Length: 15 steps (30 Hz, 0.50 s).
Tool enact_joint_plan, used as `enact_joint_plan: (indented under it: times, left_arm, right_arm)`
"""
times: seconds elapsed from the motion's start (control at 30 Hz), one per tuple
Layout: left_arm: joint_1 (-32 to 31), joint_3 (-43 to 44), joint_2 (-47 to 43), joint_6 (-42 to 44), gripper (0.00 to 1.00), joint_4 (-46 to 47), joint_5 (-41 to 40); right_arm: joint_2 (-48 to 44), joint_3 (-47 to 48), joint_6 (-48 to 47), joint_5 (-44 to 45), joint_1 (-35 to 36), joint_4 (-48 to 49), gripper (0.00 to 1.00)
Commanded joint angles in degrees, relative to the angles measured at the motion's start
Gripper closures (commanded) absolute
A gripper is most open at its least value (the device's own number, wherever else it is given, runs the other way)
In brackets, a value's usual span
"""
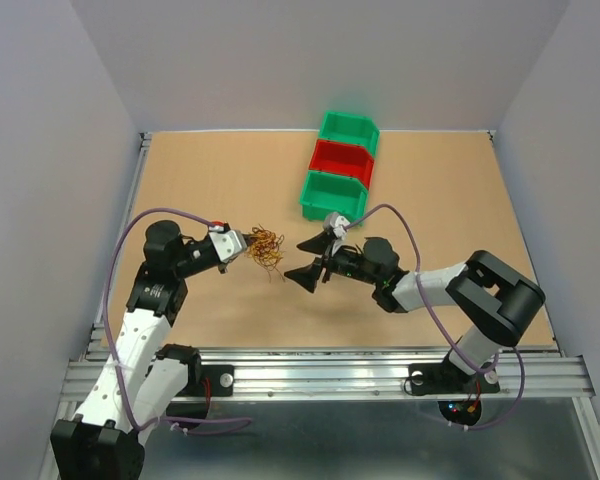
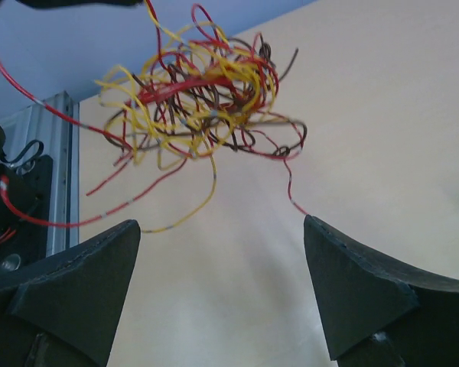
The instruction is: Untangle the cables
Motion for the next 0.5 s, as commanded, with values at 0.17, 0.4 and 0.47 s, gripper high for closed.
enact_joint_plan:
  times: [0.17, 0.4, 0.47]
  left_arm:
    - [-0.6, -0.6, 0.9, 1.5, 0.92, 2.0, 3.2]
    - [-0.9, -0.4, 0.8, 1.9, 0.93, 1.1, 3.6]
    - [-0.9, 0.3, 0.1, 2.2, 1.00, 0.8, 0.1]
  right_arm:
    - [5.6, 10.6, -4.1, 8.2, 4.6, 8.8, 0.10]
    - [11.2, 16.3, -5.4, 9.5, 6.4, 9.0, 0.53]
    - [11.4, 15.8, -6.1, 10.2, 6.5, 9.1, 0.72]
